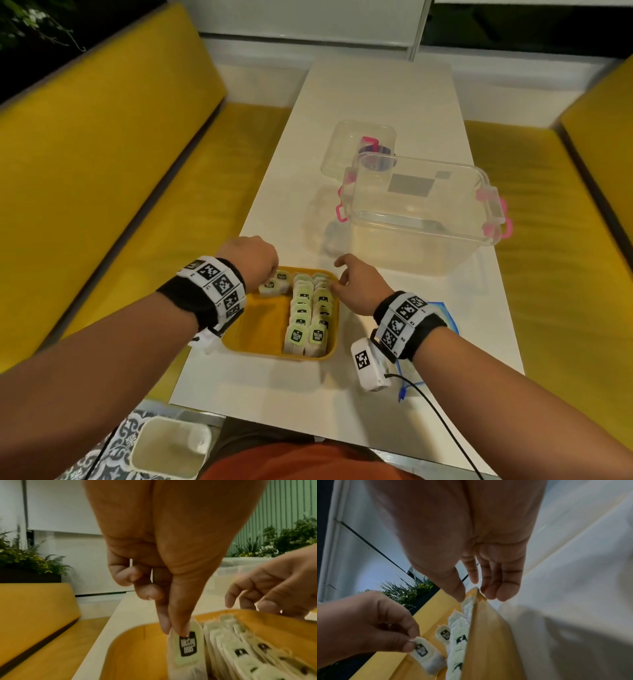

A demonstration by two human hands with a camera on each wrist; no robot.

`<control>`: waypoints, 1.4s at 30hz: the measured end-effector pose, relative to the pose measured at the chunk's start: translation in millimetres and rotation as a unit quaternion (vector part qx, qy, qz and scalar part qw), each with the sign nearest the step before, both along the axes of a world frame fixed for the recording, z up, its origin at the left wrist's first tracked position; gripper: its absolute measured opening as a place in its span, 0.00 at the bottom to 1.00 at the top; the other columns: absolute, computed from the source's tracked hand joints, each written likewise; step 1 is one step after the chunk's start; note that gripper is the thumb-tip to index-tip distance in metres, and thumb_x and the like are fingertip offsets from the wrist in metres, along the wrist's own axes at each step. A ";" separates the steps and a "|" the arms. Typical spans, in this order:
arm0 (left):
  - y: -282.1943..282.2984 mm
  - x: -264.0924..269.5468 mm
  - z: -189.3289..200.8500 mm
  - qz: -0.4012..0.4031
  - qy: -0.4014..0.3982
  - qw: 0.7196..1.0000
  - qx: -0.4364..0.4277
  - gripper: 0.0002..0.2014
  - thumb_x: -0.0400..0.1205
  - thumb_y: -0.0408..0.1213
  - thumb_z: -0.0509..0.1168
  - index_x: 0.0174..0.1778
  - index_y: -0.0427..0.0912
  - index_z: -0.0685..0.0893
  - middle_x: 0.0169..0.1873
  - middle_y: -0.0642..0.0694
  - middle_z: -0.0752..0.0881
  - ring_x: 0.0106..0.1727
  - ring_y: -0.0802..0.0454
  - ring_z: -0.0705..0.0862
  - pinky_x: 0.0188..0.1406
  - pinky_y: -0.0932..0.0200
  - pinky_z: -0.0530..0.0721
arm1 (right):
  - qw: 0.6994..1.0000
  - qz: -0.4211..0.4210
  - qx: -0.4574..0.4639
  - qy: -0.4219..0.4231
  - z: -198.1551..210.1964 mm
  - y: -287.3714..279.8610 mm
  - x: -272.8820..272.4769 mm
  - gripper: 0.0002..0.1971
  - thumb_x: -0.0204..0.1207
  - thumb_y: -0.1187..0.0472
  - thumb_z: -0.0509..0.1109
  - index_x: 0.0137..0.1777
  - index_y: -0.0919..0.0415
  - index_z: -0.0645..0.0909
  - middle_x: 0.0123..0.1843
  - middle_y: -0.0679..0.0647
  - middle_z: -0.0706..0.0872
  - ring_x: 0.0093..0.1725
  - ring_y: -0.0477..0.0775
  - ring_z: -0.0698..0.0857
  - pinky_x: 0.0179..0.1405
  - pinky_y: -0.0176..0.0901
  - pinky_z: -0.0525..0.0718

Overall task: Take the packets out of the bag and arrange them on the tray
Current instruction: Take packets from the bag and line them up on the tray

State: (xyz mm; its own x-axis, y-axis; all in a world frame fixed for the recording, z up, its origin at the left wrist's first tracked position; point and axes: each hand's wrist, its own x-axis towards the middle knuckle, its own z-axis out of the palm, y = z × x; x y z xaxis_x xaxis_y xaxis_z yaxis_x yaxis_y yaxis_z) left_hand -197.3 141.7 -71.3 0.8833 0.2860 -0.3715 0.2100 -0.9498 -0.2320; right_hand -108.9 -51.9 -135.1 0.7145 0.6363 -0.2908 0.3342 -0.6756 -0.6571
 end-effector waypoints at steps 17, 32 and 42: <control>0.9 2.7 -40.5 0.093 -0.018 0.996 -0.003 0.14 0.82 0.51 0.63 0.45 0.44 0.85 0.38 0.46 0.84 0.40 0.47 0.83 0.33 0.57 0.77 | 0.999 0.000 0.000 0.048 -11.2 -0.2 1.5 0.11 0.80 0.60 0.66 0.62 0.56 0.79 0.45 0.55 0.87 0.43 0.57 0.88 0.44 0.51 0.88; -6.3 16.5 -72.3 0.118 0.052 0.988 -0.088 0.22 0.77 0.63 0.63 0.36 0.45 0.79 0.28 0.49 0.80 0.35 0.48 0.82 0.33 0.59 0.77 | 0.998 0.010 0.005 0.060 -13.2 -1.6 4.3 0.10 0.79 0.61 0.66 0.60 0.55 0.79 0.38 0.52 0.86 0.38 0.56 0.88 0.41 0.51 0.89; -8.4 20.4 -54.9 0.115 0.081 0.988 -0.057 0.21 0.74 0.60 0.70 0.39 0.44 0.79 0.28 0.49 0.79 0.34 0.50 0.82 0.32 0.59 0.76 | 0.998 -0.012 0.018 0.058 -11.6 -5.1 5.1 0.20 0.81 0.55 0.66 0.72 0.55 0.69 0.44 0.56 0.88 0.36 0.56 0.87 0.42 0.49 0.87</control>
